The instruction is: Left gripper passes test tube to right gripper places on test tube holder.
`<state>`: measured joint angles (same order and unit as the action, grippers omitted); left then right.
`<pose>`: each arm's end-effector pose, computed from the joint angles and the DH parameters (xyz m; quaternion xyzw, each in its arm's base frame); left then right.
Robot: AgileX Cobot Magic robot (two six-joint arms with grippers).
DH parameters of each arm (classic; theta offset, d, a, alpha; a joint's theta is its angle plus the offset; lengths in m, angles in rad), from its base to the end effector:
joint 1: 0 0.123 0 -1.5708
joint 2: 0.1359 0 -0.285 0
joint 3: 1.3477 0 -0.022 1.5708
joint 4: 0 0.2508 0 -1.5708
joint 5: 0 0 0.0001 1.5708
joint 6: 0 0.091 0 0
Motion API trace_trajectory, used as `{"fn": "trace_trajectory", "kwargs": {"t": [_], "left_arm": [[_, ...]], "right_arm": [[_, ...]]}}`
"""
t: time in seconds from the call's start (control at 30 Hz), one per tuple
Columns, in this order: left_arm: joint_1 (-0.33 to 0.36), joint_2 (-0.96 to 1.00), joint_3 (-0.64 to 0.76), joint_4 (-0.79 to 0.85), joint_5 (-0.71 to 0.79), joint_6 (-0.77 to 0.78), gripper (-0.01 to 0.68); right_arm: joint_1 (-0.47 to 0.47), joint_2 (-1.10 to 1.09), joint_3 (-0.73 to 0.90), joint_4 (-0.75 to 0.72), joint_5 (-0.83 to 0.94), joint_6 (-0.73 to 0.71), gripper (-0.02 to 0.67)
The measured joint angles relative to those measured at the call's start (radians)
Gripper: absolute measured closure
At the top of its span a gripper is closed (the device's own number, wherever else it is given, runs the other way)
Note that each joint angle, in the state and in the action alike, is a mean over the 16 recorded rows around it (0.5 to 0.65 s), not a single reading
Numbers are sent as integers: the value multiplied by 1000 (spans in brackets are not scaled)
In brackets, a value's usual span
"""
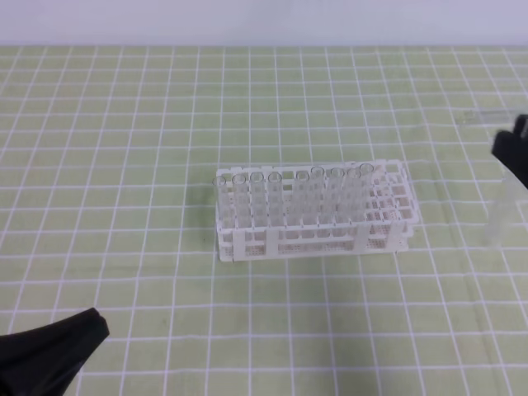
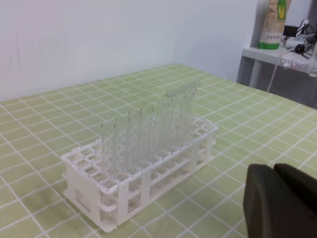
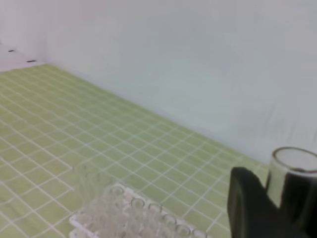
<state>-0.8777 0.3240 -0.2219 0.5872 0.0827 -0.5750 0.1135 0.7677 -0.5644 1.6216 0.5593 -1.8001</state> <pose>0.0584 -0.0637 0.2601 0.3022 0.6712 -0.2690 0.6212 0.1457 0.0652 0.3332 -0.2844 0.6744 0.1847 0.6559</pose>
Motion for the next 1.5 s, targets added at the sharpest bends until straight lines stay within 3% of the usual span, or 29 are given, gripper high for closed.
{"fn": "trace_trajectory", "kwargs": {"t": [0.17, 0.33, 0.73, 0.9, 1.07, 1.3, 1.5], "left_arm": [[0, -2, 0, -1, 3, 0, 675], [-1, -4, 0, -1, 4, -1, 675], [0, -2, 0, -2, 4, -1, 676], [0, -2, 0, -2, 5, -1, 676], [-1, -4, -1, -2, 7, -1, 676], [3, -5, -1, -2, 7, -1, 676], [75, -18, -1, -3, 7, -1, 676]], "right_arm": [[86, 123, -89, -116, -104, 68, 540], [178, 237, -157, -326, -251, 297, 540], [335, 433, -184, -1219, -799, 1404, 540], [363, 486, -146, -1490, -989, 1701, 540], [372, 528, -112, -1613, -1091, 1810, 540], [372, 587, -103, -1637, -1130, 1826, 540], [372, 642, -103, -1645, -1176, 1826, 540]]}}
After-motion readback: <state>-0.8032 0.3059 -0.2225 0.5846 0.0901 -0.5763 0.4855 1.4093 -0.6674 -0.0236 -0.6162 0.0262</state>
